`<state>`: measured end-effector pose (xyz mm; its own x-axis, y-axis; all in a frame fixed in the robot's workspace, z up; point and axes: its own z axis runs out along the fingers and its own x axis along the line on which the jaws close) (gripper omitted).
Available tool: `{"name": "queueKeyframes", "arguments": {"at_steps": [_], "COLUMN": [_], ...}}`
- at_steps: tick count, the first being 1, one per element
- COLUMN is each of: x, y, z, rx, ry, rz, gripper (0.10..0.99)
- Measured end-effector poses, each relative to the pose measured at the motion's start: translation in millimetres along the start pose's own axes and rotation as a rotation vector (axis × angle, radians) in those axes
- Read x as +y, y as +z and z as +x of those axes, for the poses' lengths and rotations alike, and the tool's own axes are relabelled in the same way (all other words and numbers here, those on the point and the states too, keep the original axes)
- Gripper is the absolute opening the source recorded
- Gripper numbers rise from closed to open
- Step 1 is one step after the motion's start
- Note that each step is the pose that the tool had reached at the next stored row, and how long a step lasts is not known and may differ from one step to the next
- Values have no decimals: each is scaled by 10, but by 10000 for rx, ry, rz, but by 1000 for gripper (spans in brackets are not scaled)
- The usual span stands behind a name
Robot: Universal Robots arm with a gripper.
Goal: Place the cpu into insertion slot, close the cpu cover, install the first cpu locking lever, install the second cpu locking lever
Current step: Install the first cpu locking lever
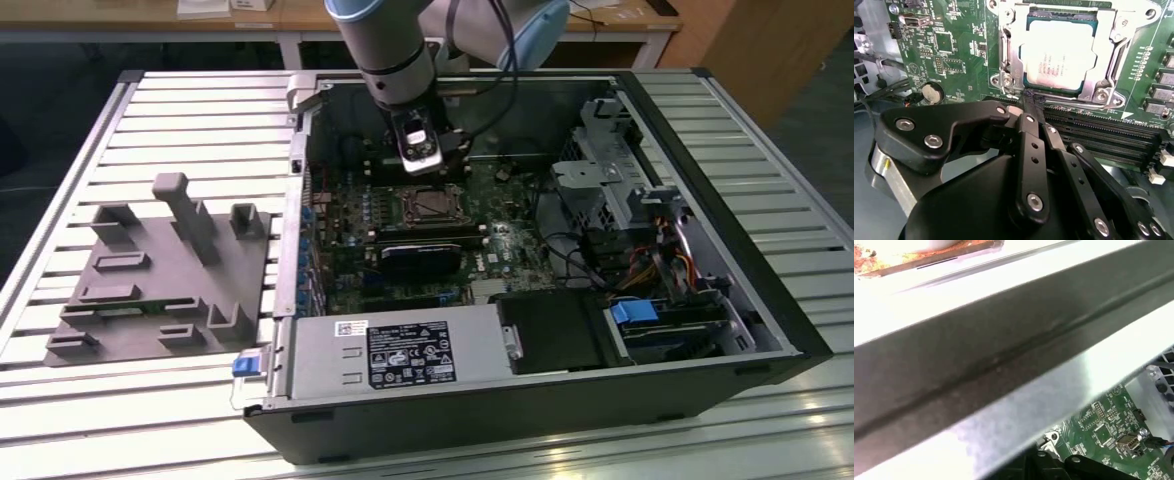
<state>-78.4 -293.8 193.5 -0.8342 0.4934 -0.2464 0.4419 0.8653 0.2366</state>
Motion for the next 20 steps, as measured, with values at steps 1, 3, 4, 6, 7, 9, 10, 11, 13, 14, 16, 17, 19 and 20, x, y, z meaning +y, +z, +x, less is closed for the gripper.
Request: {"name": "queueKeyframes", "arguments": {"at_steps": [1,3,4,6,7,9,10,11,13,14,16,17,19,20], "x": [2,8,11,20,25,36,42,47,52,52,52,51,52,53], "y": [-8,-31,-45,-79,-100,-143,-165,-187,-204,-204,-204,-205,-204,-202], "z": [-2,-8,-12,-21,-26,-37,-43,-49,-54,-54,-54,-54,-56,-58], "rx": [-1,-1,-1,-1,-1,-1,-1,-1,-2,-2,-2,2,79,157], "ry": [-1,-1,0,-1,0,0,0,0,0,0,0,0,6,15], "rz": [2,2,1,2,2,1,2,2,0,0,0,3,48,92], "gripper": [102,102,102,102,102,102,102,102,102,102,102,102,102,102]}}
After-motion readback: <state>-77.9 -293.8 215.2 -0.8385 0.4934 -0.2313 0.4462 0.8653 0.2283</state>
